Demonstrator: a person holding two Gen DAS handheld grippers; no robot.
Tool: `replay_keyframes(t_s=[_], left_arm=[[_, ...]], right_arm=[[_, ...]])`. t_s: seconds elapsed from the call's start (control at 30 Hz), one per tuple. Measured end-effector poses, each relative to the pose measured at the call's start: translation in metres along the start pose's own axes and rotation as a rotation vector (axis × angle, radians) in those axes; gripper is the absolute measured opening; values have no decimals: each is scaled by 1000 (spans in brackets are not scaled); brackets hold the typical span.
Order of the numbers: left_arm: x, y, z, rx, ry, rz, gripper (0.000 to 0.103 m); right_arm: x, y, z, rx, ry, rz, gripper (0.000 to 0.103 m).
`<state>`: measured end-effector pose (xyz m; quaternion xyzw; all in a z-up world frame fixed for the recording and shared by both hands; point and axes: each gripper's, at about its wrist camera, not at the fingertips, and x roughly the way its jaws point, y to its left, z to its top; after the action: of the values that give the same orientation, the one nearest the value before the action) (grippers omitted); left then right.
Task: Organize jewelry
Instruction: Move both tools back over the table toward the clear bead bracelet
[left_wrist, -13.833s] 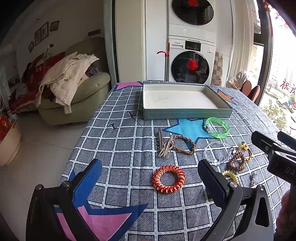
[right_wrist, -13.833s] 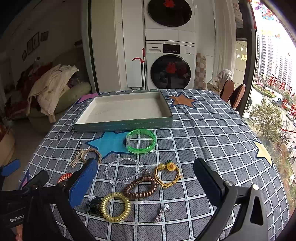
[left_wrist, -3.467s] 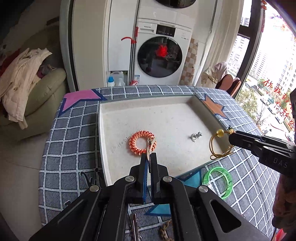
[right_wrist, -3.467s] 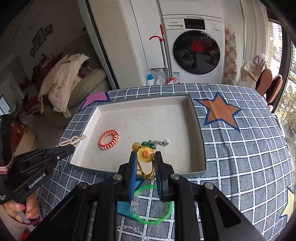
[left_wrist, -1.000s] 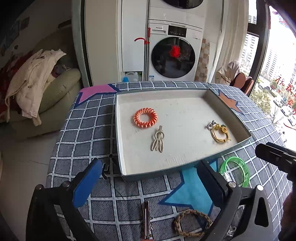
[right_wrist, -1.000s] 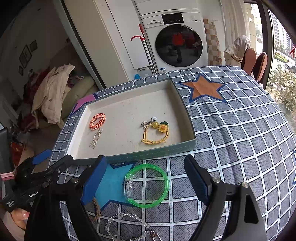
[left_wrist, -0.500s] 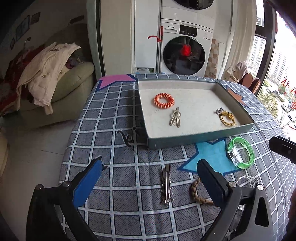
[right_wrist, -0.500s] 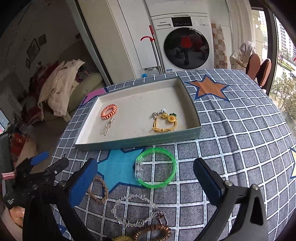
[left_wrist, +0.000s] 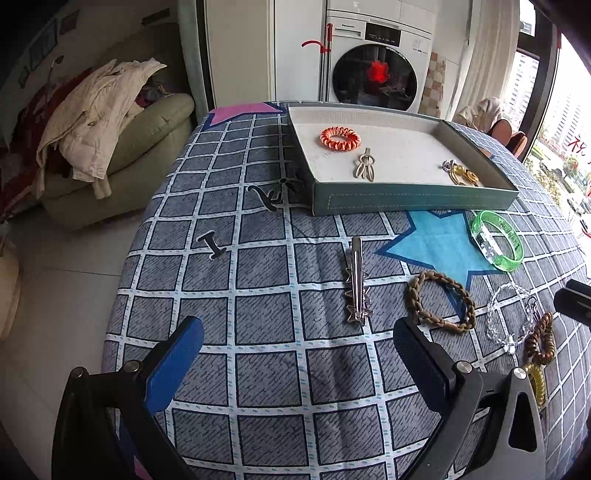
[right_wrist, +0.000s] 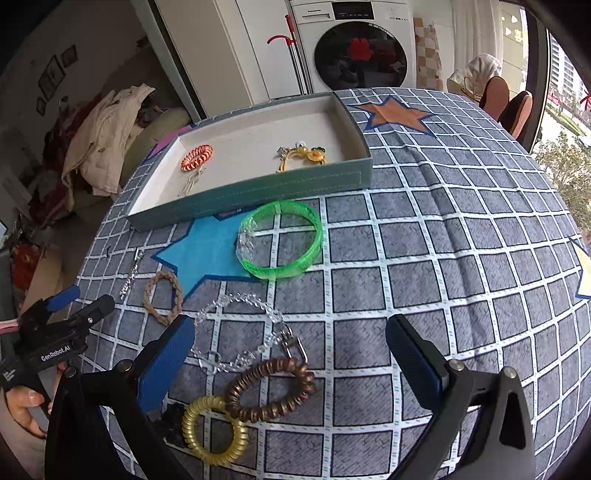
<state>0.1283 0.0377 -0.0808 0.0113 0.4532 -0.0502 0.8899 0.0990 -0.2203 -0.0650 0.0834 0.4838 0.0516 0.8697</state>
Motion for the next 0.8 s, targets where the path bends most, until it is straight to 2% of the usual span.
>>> replay_keyframes(t_s=[0.17,0.6,0.8], left_arm=[[4,-4,3,7,8,7,103],[13,-11,16,34,20,8,103],[19,-14,23,27,31,-1,103]], right_arm=[[2,-2,-3,-20,17,-33,103],[25,20,8,-92,66,-41,102],[30,26,12,-115,75,-45,92]])
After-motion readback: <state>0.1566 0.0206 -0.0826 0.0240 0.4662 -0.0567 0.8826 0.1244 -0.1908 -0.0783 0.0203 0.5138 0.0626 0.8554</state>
